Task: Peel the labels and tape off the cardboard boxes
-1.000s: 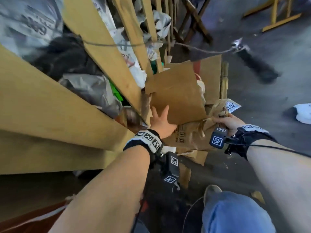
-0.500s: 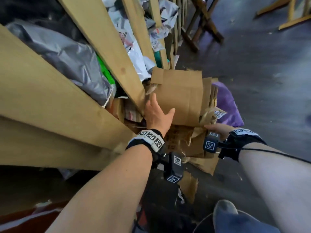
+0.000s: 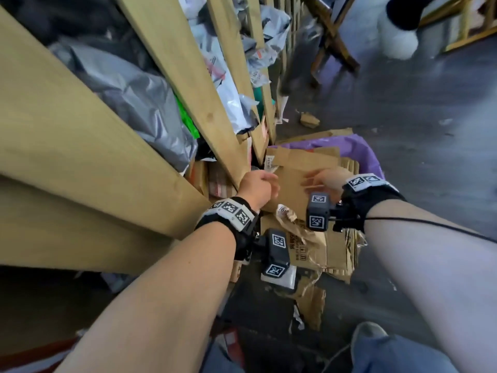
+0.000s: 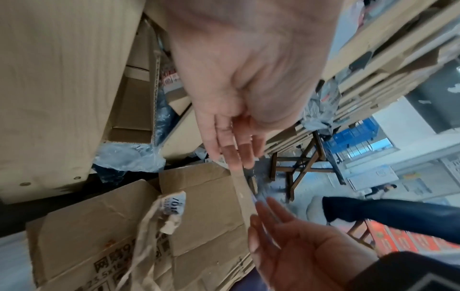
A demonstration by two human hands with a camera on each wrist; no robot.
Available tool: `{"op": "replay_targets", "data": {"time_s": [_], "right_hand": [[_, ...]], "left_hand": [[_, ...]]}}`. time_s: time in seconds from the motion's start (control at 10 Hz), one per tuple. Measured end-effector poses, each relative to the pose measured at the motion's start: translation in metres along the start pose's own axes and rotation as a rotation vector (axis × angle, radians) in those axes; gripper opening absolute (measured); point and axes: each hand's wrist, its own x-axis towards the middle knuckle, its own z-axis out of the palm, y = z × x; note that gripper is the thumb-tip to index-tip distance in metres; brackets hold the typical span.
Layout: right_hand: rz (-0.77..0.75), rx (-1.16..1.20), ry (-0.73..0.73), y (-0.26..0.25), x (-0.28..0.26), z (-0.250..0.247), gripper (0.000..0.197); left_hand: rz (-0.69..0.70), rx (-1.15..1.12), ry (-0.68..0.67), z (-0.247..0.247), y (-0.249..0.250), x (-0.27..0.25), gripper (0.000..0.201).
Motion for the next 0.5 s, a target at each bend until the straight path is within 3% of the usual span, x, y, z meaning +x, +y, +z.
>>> {"op": "replay_targets", "data": {"time_s": [0.1, 0.3, 0.5], "right_hand": [[-0.012, -0.042, -0.077, -0.034, -0.034, 0.025, 0.020], [0.021, -0.258, -0.203, -0.082, -0.115, 0.050, 0.029], [-0.008, -0.266, -0.313, -0.152, -0.216, 0.066, 0.031]], "left_hand": [[-0.073, -0.022, -0.021, -0.014, 0.017, -0.021, 0.045], [-0.193, -0.091, -0.059, -0.039, 0.070, -0.088, 0.035], [-0.226, -0.249, -0.031, -0.085, 0.134, -0.159, 0.038]]}}
